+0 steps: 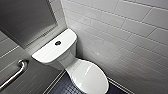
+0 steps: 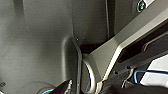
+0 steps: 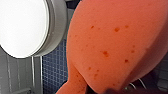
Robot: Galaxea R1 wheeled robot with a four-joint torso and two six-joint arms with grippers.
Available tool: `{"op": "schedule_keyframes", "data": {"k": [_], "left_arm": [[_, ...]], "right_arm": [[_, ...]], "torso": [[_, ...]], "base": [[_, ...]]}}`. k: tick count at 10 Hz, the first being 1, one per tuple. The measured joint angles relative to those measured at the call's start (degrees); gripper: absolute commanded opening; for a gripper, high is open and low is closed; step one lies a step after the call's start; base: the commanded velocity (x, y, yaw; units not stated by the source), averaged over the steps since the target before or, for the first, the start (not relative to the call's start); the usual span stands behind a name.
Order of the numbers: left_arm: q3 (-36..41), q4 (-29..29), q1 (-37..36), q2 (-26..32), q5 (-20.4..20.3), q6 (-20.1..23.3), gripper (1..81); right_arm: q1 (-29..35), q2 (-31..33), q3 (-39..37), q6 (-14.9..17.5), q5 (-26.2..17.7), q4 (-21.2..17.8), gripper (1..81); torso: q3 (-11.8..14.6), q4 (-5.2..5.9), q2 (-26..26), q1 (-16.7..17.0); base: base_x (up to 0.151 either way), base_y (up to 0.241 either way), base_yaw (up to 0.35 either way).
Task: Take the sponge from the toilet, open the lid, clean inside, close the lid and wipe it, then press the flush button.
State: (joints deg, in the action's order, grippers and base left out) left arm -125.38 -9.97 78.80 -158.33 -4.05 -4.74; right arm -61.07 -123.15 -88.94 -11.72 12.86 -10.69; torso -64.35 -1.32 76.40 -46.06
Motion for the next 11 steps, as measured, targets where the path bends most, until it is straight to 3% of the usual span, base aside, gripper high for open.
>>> {"op": "schedule_keyframes", "data": {"k": [2, 5, 8, 11], "left_arm": [[6.9, 0.2, -2.7, 3.9, 0.2, -1.1, 81.1], [13.9, 0.6, -9.0, 9.0, 0.9, -3.1, 81.1], [21.8, 0.9, -15.0, 13.7, 1.4, -7.9, 81.1], [22.1, 1.1, -20.2, 15.1, 1.4, -14.4, 81.1]], "right_arm": [[-6.0, -1.0, -2.7, 0.1, 1.6, 0.3, 1.0], [-11.3, -6.4, -7.3, 0.1, 3.1, 2.7, 1.0], [-15.7, -9.8, -11.5, 0.1, 3.8, 5.9, 1.0], [-17.1, -11.8, -13.6, 0.1, 3.9, 7.4, 1.0]], "torso": [[0.0, 0.00, 0.9, -0.5], [0.0, 0.00, 6.6, -4.1], [0.0, 0.00, 10.7, -6.7], [0.0, 0.00, 11.3, -7.1]], "base": [[0.000, 0.000, 0.000], [0.000, 0.000, 0.000], [0.000, 0.000, 0.000], [0.000, 0.000, 0.000]]}}
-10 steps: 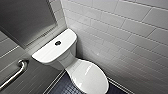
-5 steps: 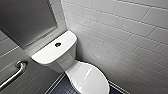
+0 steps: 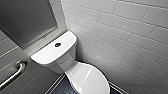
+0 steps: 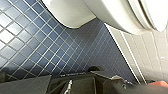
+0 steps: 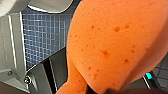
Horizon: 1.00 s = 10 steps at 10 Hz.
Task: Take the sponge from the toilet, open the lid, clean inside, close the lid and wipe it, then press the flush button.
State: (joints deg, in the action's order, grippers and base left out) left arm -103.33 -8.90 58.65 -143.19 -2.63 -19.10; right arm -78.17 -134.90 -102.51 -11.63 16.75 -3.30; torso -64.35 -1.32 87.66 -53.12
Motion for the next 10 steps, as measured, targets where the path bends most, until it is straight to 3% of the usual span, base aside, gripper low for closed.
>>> {"op": "schedule_keyframes", "data": {"k": [3, 10], "left_arm": [[-1.2, 0.1, -3.7, 0.3, 0.3, -3.0, 81.1], [1.3, 0.1, -4.9, -3.9, 1.2, -3.5, 81.1]], "right_arm": [[-2.8, -3.2, -2.6, 0.0, 0.1, 0.9, 1.0], [-3.7, -6.5, -7.5, 0.0, -0.2, 1.4, 1.0]], "torso": [[0.0, 0.00, 0.0, 0.0], [0.0, 0.00, 3.5, -2.2]], "base": [[0.000, 0.000, 0.000], [0.000, 0.000, 0.000]]}}
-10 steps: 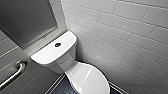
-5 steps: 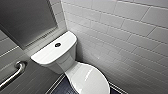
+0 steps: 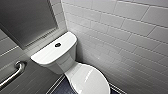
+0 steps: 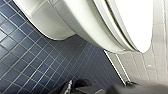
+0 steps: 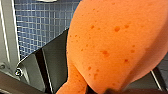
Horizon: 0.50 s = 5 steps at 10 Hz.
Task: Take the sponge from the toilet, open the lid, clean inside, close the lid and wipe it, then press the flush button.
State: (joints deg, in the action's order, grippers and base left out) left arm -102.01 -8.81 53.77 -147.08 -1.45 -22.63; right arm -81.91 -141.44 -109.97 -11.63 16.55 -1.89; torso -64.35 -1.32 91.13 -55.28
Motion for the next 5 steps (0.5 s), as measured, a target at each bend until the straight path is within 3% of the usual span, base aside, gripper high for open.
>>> {"op": "schedule_keyframes", "data": {"k": [5], "left_arm": [[1.4, 0.7, 0.2, -5.1, 1.9, -0.3, 81.1]], "right_arm": [[0.0, -3.3, -3.4, 0.0, -0.1, 0.0, 1.0]], "torso": [[0.0, 0.00, 0.0, 0.0]], "base": [[0.000, 0.000, 0.000]]}}
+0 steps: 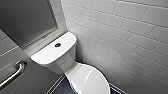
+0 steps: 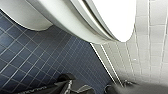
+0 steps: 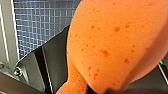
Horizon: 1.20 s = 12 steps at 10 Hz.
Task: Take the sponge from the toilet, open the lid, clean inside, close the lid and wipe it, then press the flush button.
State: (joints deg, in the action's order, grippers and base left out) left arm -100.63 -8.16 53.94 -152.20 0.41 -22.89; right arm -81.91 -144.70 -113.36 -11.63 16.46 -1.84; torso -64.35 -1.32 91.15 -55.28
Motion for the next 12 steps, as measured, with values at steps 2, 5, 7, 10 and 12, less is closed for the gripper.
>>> {"op": "schedule_keyframes", "data": {"k": [2, 5, 7, 10, 12], "left_arm": [[1.9, 2.0, -1.3, -0.3, 0.2, -0.9, 81.1], [-0.5, 2.8, -2.0, -4.1, 0.2, -1.0, 81.1], [-2.5, 3.1, -2.8, -6.4, 0.9, -1.0, 81.1], [-2.7, 3.2, -3.0, -8.4, 2.6, -1.0, 81.1], [-2.7, 3.4, -3.2, -8.1, 2.0, -1.1, 81.1]], "right_arm": [[0.0, -0.6, -1.2, 0.0, 0.0, 0.0, 1.0], [-1.5, -2.8, -6.4, 0.0, -0.5, 0.0, 1.0], [-5.1, -5.3, -11.0, 0.1, -0.7, 0.1, 1.0], [-7.9, -10.6, -14.0, 0.3, -1.0, 0.6, 1.0], [-8.2, -11.1, -14.7, 0.4, -0.9, 0.8, 1.0]], "torso": [[0.0, 0.00, 0.0, 0.0], [0.0, 0.00, 0.0, 0.0], [0.0, 0.00, 0.0, 0.0], [0.0, 0.00, 0.0, 0.0], [0.0, 0.00, 0.0, 0.0]], "base": [[0.000, 0.000, 0.000], [0.000, 0.000, 0.000], [0.000, 0.000, 0.000], [0.000, 0.000, 0.000], [0.000, 0.000, 0.000]]}}
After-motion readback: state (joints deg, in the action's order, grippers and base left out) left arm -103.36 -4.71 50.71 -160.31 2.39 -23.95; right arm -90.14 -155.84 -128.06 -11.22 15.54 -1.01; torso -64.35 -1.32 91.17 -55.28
